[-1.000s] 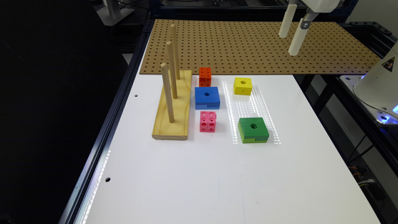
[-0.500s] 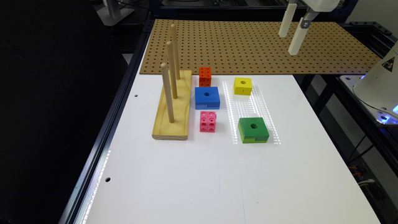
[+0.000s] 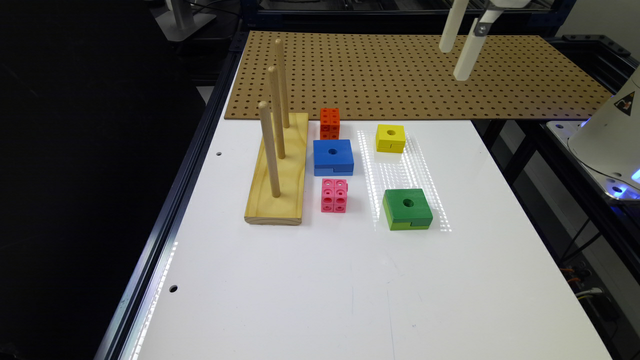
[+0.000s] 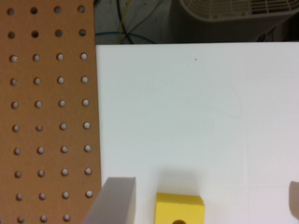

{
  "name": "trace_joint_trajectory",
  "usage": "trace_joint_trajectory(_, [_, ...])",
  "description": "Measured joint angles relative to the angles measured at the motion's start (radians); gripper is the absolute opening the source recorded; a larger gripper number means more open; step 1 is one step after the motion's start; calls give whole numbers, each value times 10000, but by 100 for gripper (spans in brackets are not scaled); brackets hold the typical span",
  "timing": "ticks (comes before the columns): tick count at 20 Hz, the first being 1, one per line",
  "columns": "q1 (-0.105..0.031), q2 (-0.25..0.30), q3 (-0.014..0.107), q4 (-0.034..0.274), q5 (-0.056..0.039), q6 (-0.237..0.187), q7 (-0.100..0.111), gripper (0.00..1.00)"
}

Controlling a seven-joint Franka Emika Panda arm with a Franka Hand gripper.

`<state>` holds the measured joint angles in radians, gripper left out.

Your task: Pick up blue block.

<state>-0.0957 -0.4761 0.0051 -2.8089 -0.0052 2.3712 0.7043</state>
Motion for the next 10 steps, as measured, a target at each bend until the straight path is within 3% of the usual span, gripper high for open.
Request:
trace_joint_trajectory(5, [63,884,38,583,11,365,23,100])
trace_joint_trajectory(6, [77,1297,57,861,15,491,27,100])
trace_joint_trajectory(10, [77,2028,120,1424,22,582,40,100])
